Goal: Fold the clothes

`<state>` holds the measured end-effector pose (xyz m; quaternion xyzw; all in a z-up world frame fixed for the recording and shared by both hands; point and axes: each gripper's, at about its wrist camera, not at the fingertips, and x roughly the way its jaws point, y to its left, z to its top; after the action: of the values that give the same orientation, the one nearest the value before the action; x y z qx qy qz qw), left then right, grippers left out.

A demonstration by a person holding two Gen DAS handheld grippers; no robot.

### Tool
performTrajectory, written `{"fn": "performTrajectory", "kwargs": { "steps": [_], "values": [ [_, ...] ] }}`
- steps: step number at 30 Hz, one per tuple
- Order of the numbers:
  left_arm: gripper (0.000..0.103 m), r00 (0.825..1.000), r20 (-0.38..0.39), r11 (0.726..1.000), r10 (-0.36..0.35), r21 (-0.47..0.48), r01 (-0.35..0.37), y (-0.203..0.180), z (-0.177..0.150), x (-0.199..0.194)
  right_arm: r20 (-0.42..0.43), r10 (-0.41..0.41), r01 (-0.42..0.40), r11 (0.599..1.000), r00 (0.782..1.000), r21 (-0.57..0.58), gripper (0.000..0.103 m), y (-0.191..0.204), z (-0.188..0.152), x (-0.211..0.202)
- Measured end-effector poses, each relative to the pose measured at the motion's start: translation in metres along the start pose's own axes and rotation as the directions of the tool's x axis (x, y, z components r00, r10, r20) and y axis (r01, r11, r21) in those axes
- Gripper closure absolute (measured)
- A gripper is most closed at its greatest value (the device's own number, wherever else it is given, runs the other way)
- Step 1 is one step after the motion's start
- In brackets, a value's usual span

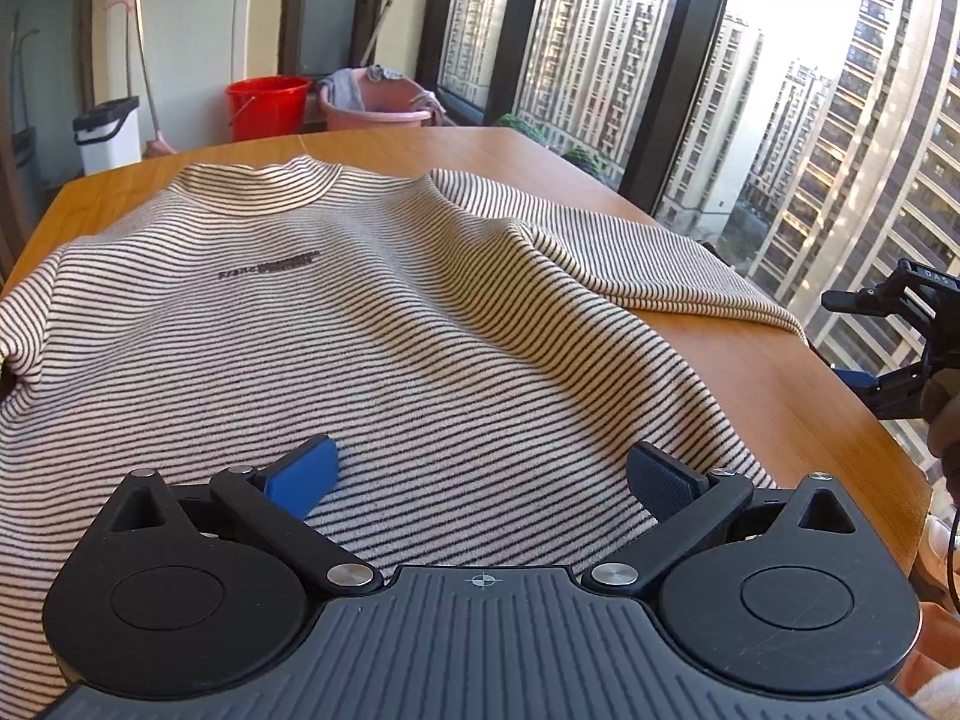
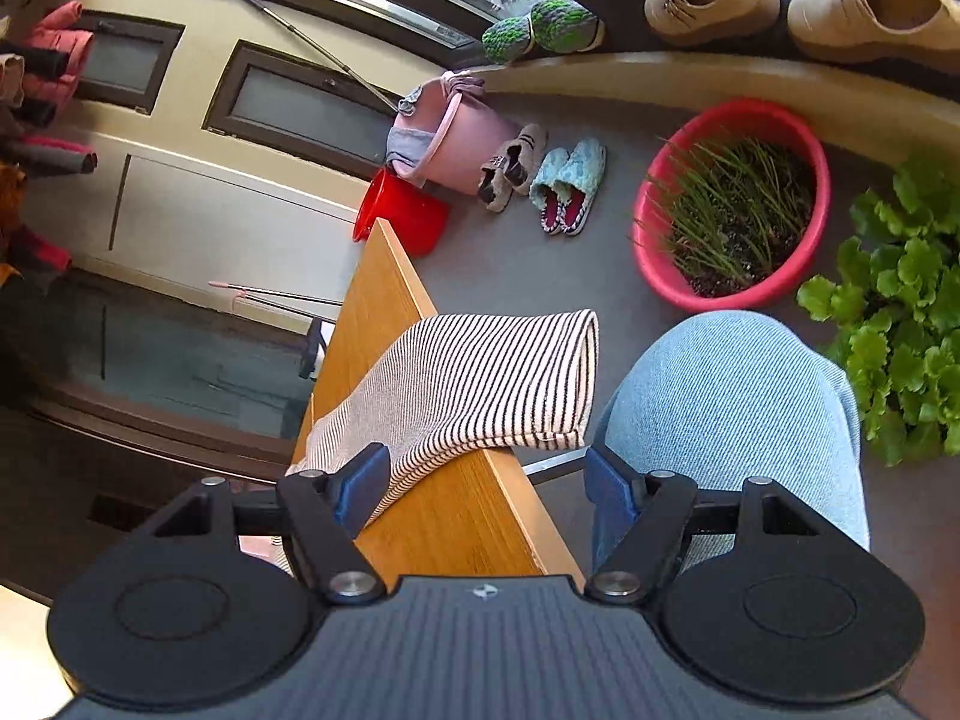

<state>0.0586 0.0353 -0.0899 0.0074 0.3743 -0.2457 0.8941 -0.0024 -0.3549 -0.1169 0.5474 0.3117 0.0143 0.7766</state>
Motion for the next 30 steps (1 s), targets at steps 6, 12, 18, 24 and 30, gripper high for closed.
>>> {"fn": "performTrajectory", "kwargs": {
  "steps": [6, 12, 18, 24, 30],
  "values": [
    [0.0, 1.0, 0.003, 1.0, -0.002, 0.0, 0.002, 0.001, -0.001, 0.0, 0.023, -0.013, 0.013, 1.0, 1.0, -0.022, 0.031, 0.007, 0.01, 0.024],
    [0.0, 1.0, 0.028, 1.0, -0.012, -0.016, 0.012, 0.005, -0.002, -0.001, 0.04, 0.013, -0.013, 1.0, 0.999, -0.015, 0.038, 0.014, 0.032, 0.05],
    [0.0, 1.0, 0.026, 1.0, -0.013, 0.003, 0.013, 0.004, -0.003, -0.001, 0.051, 0.006, -0.007, 1.0, 0.999, 0.022, 0.052, 0.018, 0.055, 0.085],
    [0.0, 0.999, 0.026, 1.0, -0.02, 0.009, 0.019, 0.005, -0.003, -0.002, 0.0, -0.006, 0.006, 0.988, 1.0, 0.154, 0.052, 0.007, 0.076, 0.129],
    [0.0, 1.0, 0.024, 1.0, -0.018, 0.014, 0.017, 0.004, -0.004, -0.002, 0.04, 0.043, -0.048, 0.991, 0.998, 0.121, 0.093, 0.019, 0.089, 0.15]
  ]
}}
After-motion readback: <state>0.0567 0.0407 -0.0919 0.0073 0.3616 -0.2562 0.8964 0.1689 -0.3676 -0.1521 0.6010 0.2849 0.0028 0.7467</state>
